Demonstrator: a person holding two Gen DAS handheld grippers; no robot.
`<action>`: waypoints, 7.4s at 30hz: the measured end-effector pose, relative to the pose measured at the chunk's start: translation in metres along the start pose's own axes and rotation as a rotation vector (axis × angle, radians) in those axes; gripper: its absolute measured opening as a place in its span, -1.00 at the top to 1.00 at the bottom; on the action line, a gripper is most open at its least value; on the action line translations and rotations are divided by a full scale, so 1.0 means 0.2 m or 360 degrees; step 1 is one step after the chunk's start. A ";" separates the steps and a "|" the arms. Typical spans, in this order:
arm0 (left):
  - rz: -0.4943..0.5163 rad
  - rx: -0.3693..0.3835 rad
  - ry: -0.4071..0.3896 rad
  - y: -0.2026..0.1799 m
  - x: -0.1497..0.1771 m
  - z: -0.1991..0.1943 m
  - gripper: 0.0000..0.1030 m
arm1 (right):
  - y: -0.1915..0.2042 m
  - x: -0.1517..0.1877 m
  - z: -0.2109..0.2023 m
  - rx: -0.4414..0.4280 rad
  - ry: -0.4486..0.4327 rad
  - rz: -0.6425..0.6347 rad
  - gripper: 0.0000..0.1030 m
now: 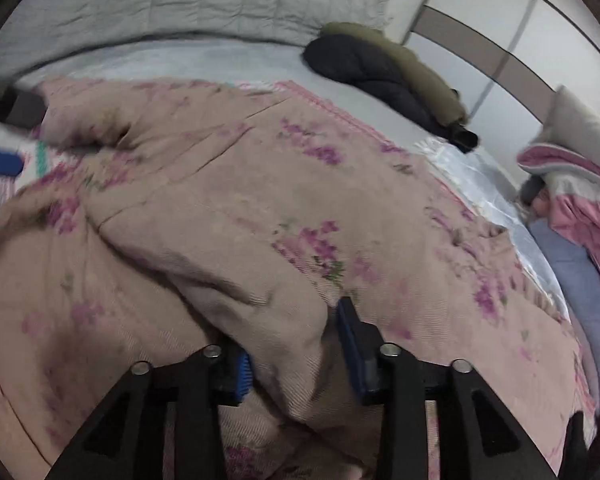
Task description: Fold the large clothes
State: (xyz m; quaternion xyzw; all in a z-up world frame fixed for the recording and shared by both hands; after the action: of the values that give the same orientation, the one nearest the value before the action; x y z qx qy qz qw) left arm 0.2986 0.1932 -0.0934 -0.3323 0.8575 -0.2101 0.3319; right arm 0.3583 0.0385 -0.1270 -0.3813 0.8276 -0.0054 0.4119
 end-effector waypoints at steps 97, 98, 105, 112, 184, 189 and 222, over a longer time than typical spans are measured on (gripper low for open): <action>-0.0818 -0.0613 -0.0599 1.58 -0.82 -0.46 0.64 | -0.57 0.76 -0.85 -0.0149 -0.0034 0.1719 -0.52; -0.0820 -0.0563 -0.0666 1.54 -0.85 -0.51 0.66 | -0.59 0.77 -0.86 -0.0144 -0.0039 0.1732 -0.52; -0.0507 -0.0375 -0.0947 0.93 -1.05 -0.84 0.69 | -0.67 0.87 -0.86 -0.0114 0.0001 0.1830 -0.52; -0.0008 -0.0005 -0.1087 -0.03 -1.06 -1.05 0.69 | -0.76 0.95 -0.91 -0.0161 -0.0035 0.1970 -0.52; 0.0601 -0.0458 -0.0129 0.34 0.25 -0.52 -0.61 | -0.84 1.17 -1.10 0.0217 0.0191 0.1601 -0.52; 0.0558 -0.0374 -0.0054 0.41 0.29 -0.58 -0.60 | -0.82 1.23 -1.25 0.0299 0.0198 0.1558 -0.52; 0.0437 0.0061 0.0298 0.71 0.73 -0.73 0.11 | -0.57 1.88 -1.63 -0.0357 0.0293 0.1963 -0.44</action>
State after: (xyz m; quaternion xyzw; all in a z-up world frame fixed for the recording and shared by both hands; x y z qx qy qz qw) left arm 0.0519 0.2082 -0.1385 -0.1845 0.9179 -0.2091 0.2822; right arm 0.0667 -0.3807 -0.1305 0.1271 0.9227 0.2870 0.2240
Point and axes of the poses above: each gripper's, at about its wrist camera, not at the fingertips, and z roughly the way its jaws point, y to its left, x to its underside, the point moved 8 cm from there along z, roughly the way its jaws point, and after that the axes turned 6 degrees about -y, right-handed, at the moved point
